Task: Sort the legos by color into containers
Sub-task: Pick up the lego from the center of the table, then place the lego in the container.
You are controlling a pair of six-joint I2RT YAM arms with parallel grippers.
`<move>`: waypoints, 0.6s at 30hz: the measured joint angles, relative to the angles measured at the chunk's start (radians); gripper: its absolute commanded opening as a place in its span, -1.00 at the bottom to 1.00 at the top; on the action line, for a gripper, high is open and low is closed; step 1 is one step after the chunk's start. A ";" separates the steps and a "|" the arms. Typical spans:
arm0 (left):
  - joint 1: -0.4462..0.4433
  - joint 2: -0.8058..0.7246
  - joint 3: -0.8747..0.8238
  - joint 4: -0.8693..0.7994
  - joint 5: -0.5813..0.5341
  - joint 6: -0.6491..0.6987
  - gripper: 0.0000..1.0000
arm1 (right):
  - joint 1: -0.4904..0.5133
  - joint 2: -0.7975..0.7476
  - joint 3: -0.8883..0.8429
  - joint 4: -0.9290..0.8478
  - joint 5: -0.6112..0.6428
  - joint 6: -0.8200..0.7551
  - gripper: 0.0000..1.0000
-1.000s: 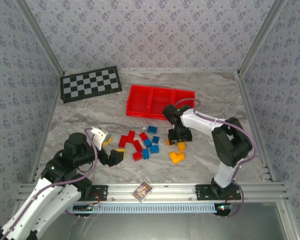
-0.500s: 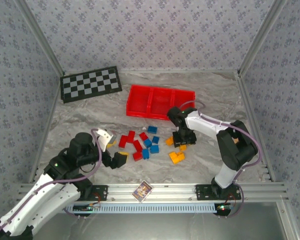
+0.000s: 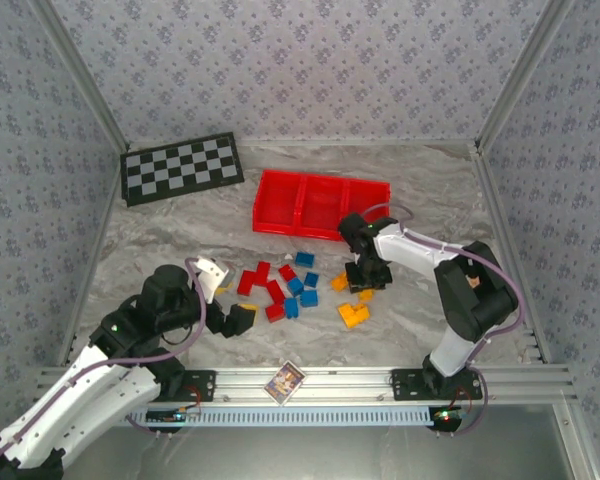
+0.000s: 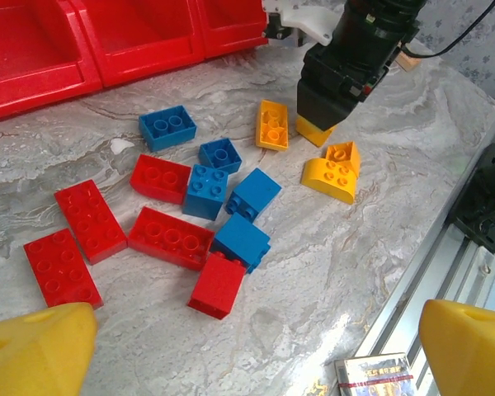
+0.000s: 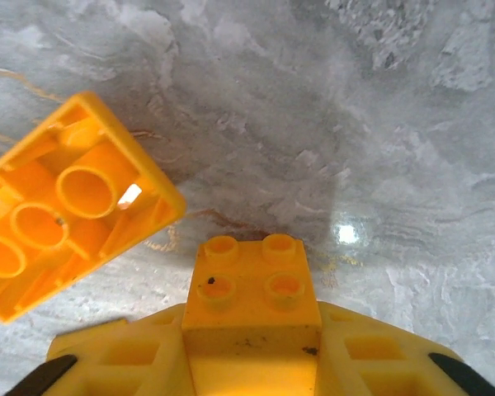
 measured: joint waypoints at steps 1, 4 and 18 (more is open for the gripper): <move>-0.001 0.004 0.000 0.000 -0.002 0.000 0.99 | -0.001 -0.017 0.007 -0.008 -0.001 -0.003 -0.39; -0.008 0.026 0.000 0.000 -0.003 0.000 0.99 | -0.010 -0.068 0.083 -0.051 -0.001 -0.023 -0.40; -0.031 0.054 0.000 0.000 -0.010 0.000 1.00 | -0.243 0.160 0.691 -0.109 -0.013 -0.161 -0.45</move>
